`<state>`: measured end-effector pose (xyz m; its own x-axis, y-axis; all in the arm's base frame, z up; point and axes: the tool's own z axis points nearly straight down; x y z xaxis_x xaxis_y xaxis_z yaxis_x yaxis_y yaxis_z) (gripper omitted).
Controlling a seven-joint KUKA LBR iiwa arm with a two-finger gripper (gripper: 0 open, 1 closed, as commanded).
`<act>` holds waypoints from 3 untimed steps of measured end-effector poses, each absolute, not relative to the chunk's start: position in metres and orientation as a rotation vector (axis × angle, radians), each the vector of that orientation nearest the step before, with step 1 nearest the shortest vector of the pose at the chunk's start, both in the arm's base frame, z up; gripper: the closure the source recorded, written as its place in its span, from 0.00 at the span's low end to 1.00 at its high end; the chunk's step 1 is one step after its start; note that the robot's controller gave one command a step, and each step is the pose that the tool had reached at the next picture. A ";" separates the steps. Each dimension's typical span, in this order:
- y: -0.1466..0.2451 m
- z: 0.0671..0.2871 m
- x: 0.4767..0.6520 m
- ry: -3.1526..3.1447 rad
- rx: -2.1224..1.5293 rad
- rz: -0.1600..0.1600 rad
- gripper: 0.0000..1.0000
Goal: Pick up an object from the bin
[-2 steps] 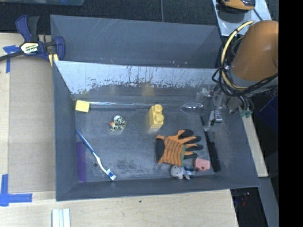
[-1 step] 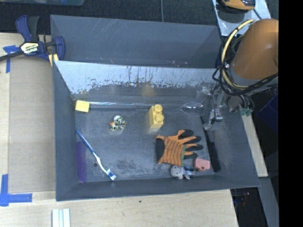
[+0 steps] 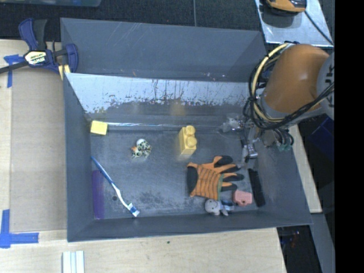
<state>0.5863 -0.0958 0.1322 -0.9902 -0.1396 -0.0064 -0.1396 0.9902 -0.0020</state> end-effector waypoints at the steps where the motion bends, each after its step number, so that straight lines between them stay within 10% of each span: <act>1: -0.094 0.120 0.581 3.119 -0.329 -0.002 0.00; 3: -0.069 0.071 0.589 3.065 -0.638 -0.007 0.00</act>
Offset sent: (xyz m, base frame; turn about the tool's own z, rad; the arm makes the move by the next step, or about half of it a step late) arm -0.0017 0.0276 -0.0188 -0.2438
